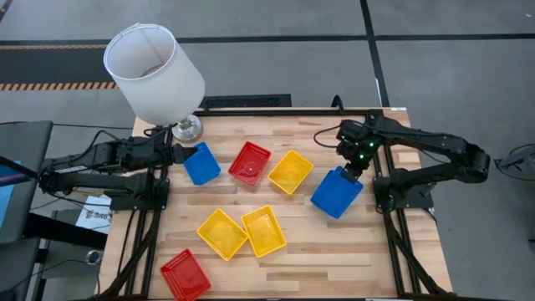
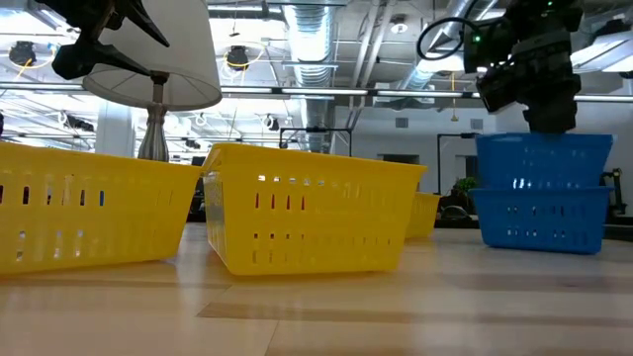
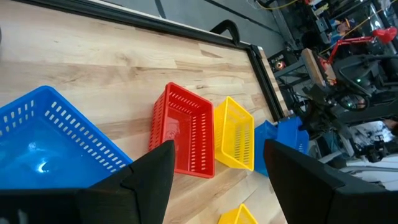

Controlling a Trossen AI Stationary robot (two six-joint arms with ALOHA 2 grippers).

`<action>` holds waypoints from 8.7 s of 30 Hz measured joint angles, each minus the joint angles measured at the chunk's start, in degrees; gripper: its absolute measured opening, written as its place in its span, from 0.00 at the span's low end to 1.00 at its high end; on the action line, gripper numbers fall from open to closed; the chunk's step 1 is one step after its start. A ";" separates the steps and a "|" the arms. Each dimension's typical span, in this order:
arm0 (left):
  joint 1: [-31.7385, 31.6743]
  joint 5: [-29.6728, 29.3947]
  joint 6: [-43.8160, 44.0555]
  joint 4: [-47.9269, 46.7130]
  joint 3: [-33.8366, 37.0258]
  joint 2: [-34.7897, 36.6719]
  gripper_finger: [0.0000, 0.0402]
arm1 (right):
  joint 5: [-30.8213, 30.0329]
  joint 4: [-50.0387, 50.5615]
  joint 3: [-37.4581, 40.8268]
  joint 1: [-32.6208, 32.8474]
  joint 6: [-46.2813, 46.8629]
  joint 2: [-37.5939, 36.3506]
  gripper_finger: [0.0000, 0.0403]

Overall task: Stack baskets by color
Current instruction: Stack the bottom blue bin on the middle right blue bin, then stack the bottom right yellow bin on the top yellow bin

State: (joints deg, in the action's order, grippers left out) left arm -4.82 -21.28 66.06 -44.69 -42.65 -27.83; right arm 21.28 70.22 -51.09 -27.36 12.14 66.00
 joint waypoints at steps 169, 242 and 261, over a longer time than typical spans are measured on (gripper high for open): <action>0.02 1.44 -0.33 -1.31 0.00 0.00 0.58 | -9.11 -27.90 -43.71 31.44 -21.09 57.02 0.04; 0.00 -0.07 1.70 -1.37 0.00 0.00 0.58 | -11.99 -37.71 -6.75 5.27 4.26 25.70 0.07; 0.00 9.89 -0.04 -1.90 0.00 -0.04 0.58 | -12.35 -33.90 -11.21 5.19 4.28 21.12 0.53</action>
State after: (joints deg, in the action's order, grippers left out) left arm -4.82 -11.39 66.02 -46.59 -42.65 -27.87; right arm 8.93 36.32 -62.30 -22.17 16.43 87.11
